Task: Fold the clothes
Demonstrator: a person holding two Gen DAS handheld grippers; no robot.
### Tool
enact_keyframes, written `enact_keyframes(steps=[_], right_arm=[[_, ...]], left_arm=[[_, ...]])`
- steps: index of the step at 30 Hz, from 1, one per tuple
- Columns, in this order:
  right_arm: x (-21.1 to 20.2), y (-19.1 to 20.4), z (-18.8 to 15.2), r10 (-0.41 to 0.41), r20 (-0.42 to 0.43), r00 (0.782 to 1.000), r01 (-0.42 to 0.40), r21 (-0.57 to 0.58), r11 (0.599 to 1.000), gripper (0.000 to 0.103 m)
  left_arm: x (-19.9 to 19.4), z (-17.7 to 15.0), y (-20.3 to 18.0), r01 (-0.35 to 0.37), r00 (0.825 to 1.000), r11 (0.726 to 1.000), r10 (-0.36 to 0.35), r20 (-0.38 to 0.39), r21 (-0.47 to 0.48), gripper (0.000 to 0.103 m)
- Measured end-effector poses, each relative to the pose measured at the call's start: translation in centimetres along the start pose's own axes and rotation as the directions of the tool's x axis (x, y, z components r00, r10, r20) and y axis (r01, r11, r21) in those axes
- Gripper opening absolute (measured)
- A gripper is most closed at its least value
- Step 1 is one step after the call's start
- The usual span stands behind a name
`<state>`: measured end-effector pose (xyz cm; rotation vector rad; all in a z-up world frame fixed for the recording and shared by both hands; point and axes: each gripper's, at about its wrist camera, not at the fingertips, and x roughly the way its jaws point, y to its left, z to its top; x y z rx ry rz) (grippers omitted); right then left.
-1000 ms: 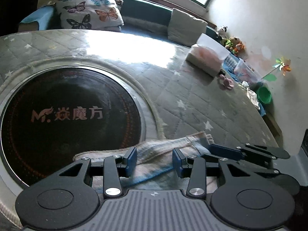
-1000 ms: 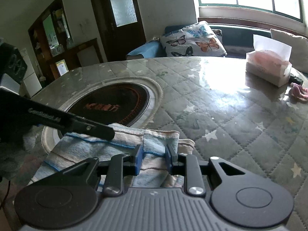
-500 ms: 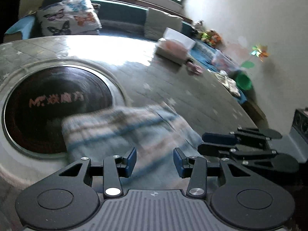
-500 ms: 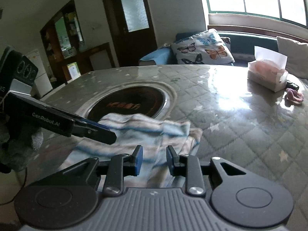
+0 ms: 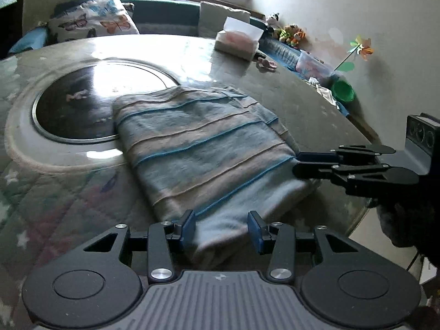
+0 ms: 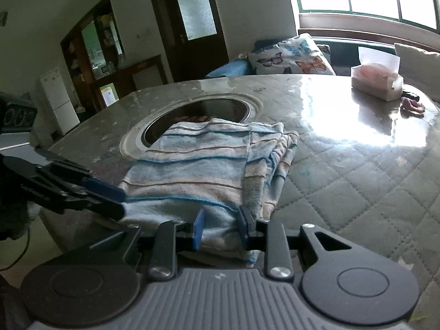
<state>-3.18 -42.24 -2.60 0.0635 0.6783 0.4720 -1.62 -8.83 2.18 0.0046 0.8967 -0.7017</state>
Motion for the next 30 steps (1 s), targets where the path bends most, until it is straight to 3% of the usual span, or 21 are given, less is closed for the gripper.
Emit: enact_keyframes(steps=[10, 15, 20, 21, 25, 30], right_arm=[[-1.0, 1.1, -0.1, -0.022, -0.004, 1.0, 0.022, -0.049, 0.999, 0.027], [-1.4, 1.3, 0.0, -0.033, -0.002, 0.999, 0.033, -0.058, 0.998, 0.027], [-1.4, 2.1, 0.5, -0.01, 0.02, 1.0, 0.011, -0.07, 0.997, 0.028], [-1.2, 2.2, 0.5, -0.007, 0.017, 1.0, 0.008, -0.073, 0.997, 0.029], [-0.9, 1.9, -0.2, -0.034, -0.011, 0.999, 0.033, -0.078, 0.996, 0.032], [-0.9, 1.5, -0.6, -0.042, -0.019, 0.999, 0.04, -0.077, 0.996, 0.032]], left_arm=[[-1.4, -1.3, 0.2, -0.07, 0.997, 0.998, 0.07, 0.015, 0.005, 0.046], [-1.7, -2.2, 0.0, -0.128, 0.992, 0.99, 0.128, 0.007, 0.065, 0.046], [-2.0, -2.3, -0.3, -0.163, 0.986, 0.984, 0.161, 0.038, 0.069, 0.045], [-2.0, -2.4, -0.5, -0.171, 0.985, 0.982, 0.169, 0.039, 0.078, 0.044], [-1.8, -2.9, -0.9, -0.158, 0.987, 0.983, 0.155, 0.035, 0.091, 0.014], [-2.0, -3.3, -1.0, -0.166, 0.986, 0.983, 0.164, 0.031, 0.078, 0.011]])
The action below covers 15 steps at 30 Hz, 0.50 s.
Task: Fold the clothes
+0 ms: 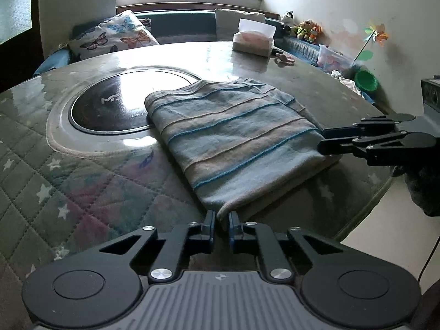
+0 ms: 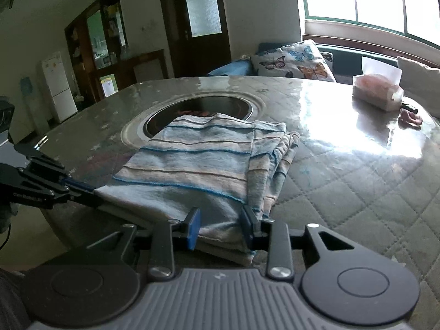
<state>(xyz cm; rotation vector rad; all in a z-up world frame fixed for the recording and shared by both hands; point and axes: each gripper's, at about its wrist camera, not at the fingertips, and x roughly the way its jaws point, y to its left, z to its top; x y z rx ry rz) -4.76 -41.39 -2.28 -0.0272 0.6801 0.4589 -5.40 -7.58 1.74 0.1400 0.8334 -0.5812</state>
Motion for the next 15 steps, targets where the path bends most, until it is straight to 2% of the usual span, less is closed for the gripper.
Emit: enact_keyframes(steps=[4, 7, 11, 15], right_arm=[[-0.1, 0.3, 0.3, -0.007, -0.003, 1.0, 0.007, -0.016, 1.0, 0.032], [-1.0, 0.9, 0.9, 0.001, 0.032, 0.999, 0.0, -0.03, 1.0, 0.033], [-1.3, 2.3, 1.6, 0.025, 0.066, 0.997, -0.02, -0.079, 0.997, 0.033], [-0.4, 3.6, 1.7, 0.052, 0.063, 0.997, -0.043, -0.129, 0.991, 0.033]], left_arm=[[-0.4, -0.1, 0.1, 0.003, 1.0, 1.0, -0.003, -0.011, 0.012, 0.011], [-1.0, 0.2, 0.0, -0.003, 1.0, 0.999, 0.003, -0.002, 0.038, 0.014], [-2.2, 1.1, -0.1, -0.009, 0.999, 0.998, 0.006, 0.046, 0.057, 0.014], [-2.1, 2.2, -0.5, 0.005, 0.996, 0.998, -0.01, 0.087, 0.058, 0.014]])
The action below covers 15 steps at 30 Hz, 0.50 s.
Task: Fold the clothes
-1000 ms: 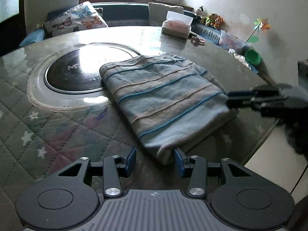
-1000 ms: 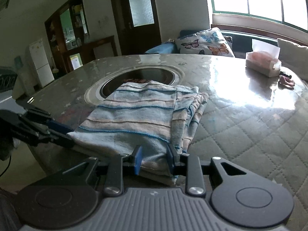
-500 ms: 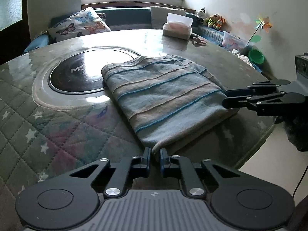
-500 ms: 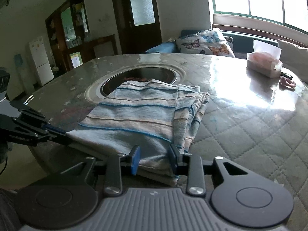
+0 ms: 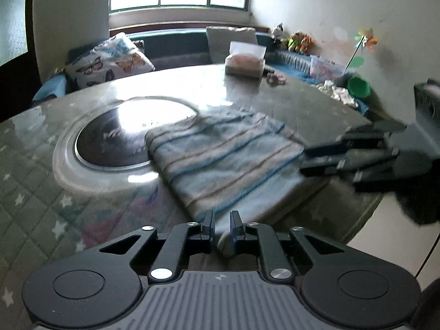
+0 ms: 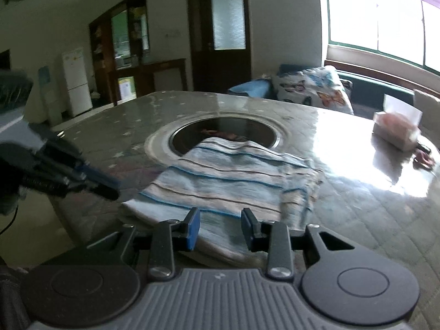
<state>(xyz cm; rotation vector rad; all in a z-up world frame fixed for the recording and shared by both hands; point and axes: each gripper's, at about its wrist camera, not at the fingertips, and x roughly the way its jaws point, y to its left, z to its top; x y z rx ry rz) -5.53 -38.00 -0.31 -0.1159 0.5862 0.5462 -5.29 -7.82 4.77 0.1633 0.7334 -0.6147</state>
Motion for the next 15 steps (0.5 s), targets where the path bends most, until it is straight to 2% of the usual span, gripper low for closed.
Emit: enact_keyframes(steps=[3, 7, 12, 15], right_arm=[[1.1, 0.9, -0.4, -0.005, -0.029, 1.0, 0.004, -0.043, 0.999, 0.033], [1.3, 1.5, -1.6, -0.023, -0.076, 0.997, 0.016, -0.092, 0.996, 0.033], [-0.3, -0.4, -0.4, 0.024, -0.041, 0.999, -0.024, 0.001, 1.0, 0.033], [0.0, -2.3, 1.1, -0.002, -0.008, 1.0, 0.002, 0.063, 0.998, 0.033]], left_arm=[[1.4, 0.5, -0.4, 0.013, 1.0, 1.0, -0.013, 0.007, -0.007, 0.014], [3.2, 0.0, -0.7, 0.029, 0.999, 0.999, -0.028, -0.037, 0.016, 0.014], [3.5, -0.3, -0.1, 0.045, 0.997, 0.999, -0.045, -0.056, -0.004, 0.014], [3.3, 0.0, -0.1, 0.046, 0.998, 0.999, -0.046, -0.054, 0.0, 0.014]])
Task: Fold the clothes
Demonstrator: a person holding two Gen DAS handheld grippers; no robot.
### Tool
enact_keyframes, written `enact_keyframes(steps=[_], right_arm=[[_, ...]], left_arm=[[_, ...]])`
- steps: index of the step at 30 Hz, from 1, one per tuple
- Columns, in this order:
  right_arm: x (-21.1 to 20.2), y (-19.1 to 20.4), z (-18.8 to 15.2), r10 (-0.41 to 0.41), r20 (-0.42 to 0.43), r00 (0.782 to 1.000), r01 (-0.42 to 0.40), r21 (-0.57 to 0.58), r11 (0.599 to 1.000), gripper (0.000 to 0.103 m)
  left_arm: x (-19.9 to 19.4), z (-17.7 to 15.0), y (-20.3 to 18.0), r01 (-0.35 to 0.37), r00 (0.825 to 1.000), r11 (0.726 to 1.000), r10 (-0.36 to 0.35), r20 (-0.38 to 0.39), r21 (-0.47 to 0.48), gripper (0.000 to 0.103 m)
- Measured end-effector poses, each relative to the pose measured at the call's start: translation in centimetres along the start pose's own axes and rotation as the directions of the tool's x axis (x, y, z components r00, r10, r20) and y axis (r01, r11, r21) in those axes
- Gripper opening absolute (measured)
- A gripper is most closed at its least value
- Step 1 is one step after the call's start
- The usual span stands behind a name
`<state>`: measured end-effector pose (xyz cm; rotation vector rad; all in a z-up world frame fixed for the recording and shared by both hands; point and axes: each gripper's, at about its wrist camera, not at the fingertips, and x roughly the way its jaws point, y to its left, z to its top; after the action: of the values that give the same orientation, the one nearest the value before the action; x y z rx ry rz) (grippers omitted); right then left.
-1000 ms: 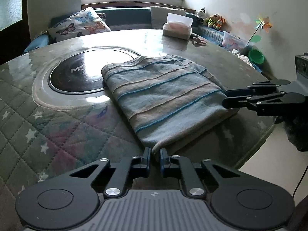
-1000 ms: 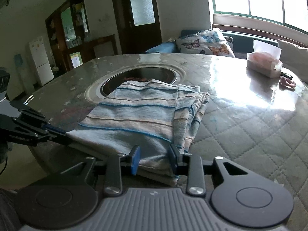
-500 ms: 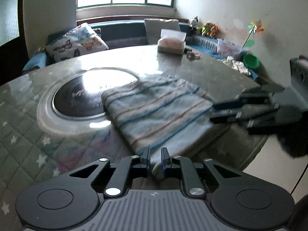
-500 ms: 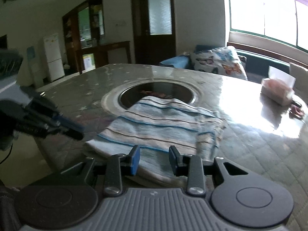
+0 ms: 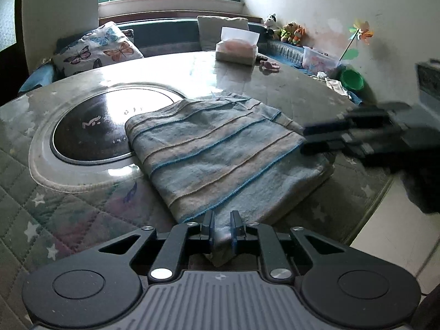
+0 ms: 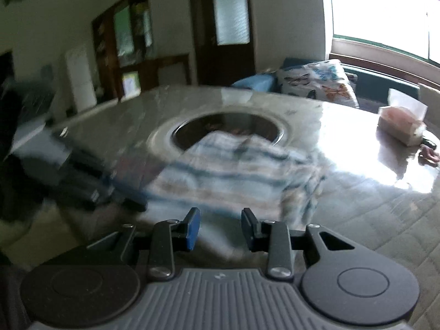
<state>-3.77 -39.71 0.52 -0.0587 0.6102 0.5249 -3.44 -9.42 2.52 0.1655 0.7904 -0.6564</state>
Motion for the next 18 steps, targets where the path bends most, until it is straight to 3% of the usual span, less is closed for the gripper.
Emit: enact_keyframes(steps=[4, 10, 18], right_arm=[[2.1, -2.6, 1.1, -0.022, 0.009, 1.0, 0.021, 0.081, 0.996, 0.033], [4.5, -5.0, 0.9, -0.033, -0.053, 0.998, 0.041, 0.173, 0.984, 0.028], [5.9, -5.2, 3.0, -0.057, -0.015, 0.998, 0.059, 0.155, 0.986, 0.028]], left_arm=[[0.0, 0.4, 0.3, 0.002, 1.0, 1.0, -0.002, 0.001, -0.016, 0.014], [-0.2, 1.9, 1.8, -0.017, 1.0, 0.998, 0.018, 0.015, -0.054, 0.014], [3.5, 8.2, 2.5, 0.011, 0.997, 0.998, -0.007, 0.075, -0.057, 0.014]])
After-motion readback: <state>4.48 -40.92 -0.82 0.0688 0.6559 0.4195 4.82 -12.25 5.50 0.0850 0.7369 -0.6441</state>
